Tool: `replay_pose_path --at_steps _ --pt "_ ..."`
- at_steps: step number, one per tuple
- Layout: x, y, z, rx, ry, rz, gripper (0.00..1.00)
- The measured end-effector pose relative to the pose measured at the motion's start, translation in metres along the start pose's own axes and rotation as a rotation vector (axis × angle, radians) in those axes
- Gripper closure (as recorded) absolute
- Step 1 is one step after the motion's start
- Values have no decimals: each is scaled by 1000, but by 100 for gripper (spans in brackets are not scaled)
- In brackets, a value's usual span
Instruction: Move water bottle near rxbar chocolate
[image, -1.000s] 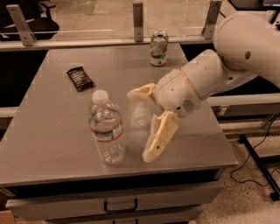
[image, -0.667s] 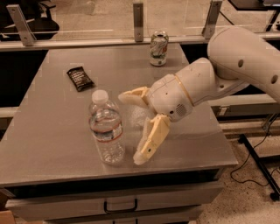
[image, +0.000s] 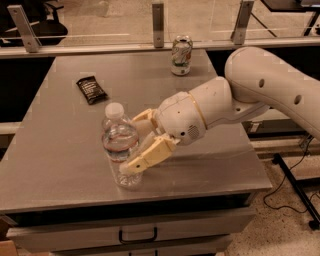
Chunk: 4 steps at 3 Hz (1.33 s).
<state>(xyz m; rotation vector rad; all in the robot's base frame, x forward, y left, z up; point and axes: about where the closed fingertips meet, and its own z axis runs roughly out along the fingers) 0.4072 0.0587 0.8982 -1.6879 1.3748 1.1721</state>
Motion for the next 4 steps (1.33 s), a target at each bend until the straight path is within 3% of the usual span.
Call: replay_pose_path --at_steps 1,2,3,4 --pt "-5 2 9 -22 -35 18 64" --pt "-9 -10 -8 27 -55 18 88" --pt "-9 -41 -63 157 -33 -13 100" --pt "-23 -48 -77 189 -37 -45 100"
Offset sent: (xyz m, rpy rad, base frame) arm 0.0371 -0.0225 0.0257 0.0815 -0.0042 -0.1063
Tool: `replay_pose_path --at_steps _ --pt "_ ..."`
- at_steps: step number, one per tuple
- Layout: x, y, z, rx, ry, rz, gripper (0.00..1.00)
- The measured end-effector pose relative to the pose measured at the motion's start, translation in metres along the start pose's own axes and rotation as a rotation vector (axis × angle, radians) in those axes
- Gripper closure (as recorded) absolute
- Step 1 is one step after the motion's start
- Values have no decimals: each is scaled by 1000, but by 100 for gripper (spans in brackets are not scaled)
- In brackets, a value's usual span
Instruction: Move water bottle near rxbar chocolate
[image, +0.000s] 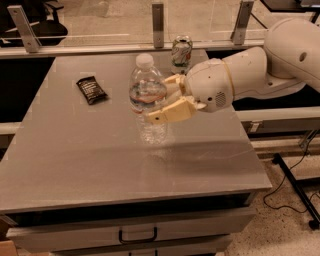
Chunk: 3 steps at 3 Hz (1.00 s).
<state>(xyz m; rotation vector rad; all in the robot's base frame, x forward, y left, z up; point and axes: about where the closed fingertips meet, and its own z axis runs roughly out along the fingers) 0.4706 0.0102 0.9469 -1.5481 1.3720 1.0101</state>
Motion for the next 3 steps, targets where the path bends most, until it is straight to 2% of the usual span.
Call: replay_pose_path --at_steps 1,2,3 --pt "0 0 0 0 0 0 100" --pt "0 -9 -4 44 0 -23 100" --pt "0 -40 -9 99 -11 -52 100"
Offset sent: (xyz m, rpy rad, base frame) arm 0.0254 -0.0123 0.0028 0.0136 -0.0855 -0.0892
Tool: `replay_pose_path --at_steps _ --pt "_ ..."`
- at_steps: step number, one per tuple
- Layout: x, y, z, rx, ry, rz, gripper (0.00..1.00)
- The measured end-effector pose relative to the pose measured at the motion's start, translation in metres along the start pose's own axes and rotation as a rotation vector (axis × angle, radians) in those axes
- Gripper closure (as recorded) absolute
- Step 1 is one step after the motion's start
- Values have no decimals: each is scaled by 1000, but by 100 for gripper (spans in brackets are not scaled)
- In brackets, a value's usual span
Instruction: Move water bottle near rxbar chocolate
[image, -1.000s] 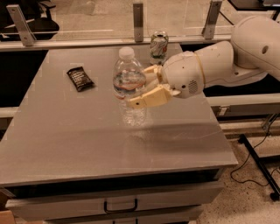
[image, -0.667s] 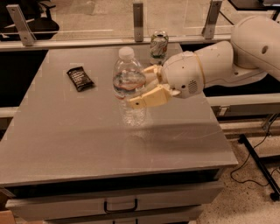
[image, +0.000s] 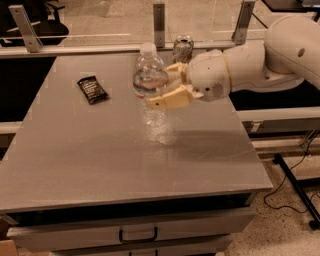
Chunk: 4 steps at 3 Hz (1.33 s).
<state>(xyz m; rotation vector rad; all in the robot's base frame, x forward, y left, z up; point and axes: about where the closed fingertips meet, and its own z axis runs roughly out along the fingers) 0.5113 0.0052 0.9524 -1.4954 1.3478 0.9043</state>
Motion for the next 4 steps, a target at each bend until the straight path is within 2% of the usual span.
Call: replay_pose_path --at_steps 1,2,4 --pt "-5 -42 12 26 -34 -24 100" --pt "-2 -86 32 56 -54 -13 100" --pt "12 -154 81 91 -65 27 100"
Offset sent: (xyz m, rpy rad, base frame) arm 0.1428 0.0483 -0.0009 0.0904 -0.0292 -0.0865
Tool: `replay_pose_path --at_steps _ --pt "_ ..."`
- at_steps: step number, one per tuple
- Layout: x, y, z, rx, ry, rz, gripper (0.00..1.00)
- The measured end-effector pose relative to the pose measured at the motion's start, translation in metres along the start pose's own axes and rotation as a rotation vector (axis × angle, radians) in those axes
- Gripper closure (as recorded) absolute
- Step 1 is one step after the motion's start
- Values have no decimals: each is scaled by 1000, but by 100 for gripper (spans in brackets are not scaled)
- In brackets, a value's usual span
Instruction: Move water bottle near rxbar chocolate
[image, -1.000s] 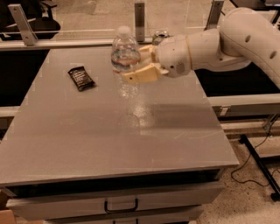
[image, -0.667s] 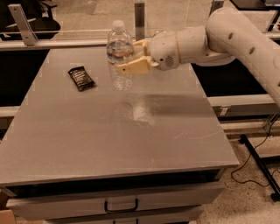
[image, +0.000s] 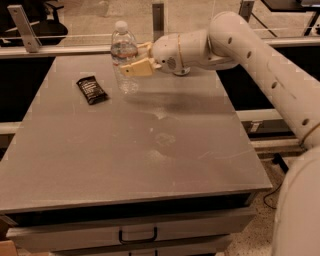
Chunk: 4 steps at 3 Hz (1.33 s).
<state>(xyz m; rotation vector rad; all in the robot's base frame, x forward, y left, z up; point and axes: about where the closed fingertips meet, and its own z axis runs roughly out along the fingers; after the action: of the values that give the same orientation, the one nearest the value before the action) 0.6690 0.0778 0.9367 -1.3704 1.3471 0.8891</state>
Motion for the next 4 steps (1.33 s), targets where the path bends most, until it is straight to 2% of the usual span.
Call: replay_pose_path --at_steps 1,2,3,4 --pt "9 -18 23 20 16 24 100" --pt "15 -24 39 25 19 48 100" --pt "19 -26 51 23 26 62 82" --pt "24 -26 55 26 29 73 58"
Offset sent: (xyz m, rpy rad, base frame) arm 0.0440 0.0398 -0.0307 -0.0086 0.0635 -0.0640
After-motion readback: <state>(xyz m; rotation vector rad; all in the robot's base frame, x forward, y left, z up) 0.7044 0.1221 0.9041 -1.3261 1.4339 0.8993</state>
